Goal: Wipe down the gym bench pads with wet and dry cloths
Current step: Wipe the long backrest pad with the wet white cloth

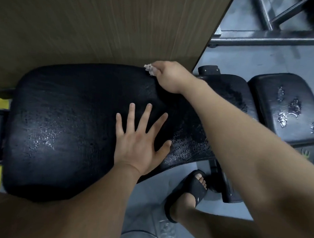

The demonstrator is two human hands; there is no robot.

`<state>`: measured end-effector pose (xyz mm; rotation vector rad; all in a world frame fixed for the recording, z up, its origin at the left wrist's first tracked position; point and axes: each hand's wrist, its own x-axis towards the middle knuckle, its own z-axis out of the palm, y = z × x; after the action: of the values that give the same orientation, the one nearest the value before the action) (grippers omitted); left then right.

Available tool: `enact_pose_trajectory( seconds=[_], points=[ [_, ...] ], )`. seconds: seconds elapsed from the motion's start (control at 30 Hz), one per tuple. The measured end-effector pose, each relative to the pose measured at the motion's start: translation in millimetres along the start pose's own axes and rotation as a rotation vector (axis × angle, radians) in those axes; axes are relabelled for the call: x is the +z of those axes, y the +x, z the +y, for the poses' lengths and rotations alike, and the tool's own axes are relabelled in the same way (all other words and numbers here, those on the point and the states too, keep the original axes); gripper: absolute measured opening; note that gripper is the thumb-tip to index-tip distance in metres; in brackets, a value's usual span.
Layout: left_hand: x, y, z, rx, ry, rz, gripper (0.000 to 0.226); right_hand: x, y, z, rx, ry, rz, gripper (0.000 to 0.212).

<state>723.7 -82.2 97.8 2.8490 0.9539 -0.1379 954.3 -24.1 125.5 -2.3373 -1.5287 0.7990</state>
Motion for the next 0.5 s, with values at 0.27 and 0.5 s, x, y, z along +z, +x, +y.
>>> enact_pose_trajectory(
  seconds=[0.27, 0.5],
  points=[
    [-1.0, 1.7, -1.4, -0.002, -0.016, -0.019, 0.073, -39.4, 8.2, 26.3, 0.365, -0.153, -0.167, 0.041],
    [-2.0, 1.9, -0.8, -0.009, -0.035, -0.03, 0.073, -28.0, 4.1, 24.3, 0.2, -0.187, -0.178, 0.046]
  ],
)
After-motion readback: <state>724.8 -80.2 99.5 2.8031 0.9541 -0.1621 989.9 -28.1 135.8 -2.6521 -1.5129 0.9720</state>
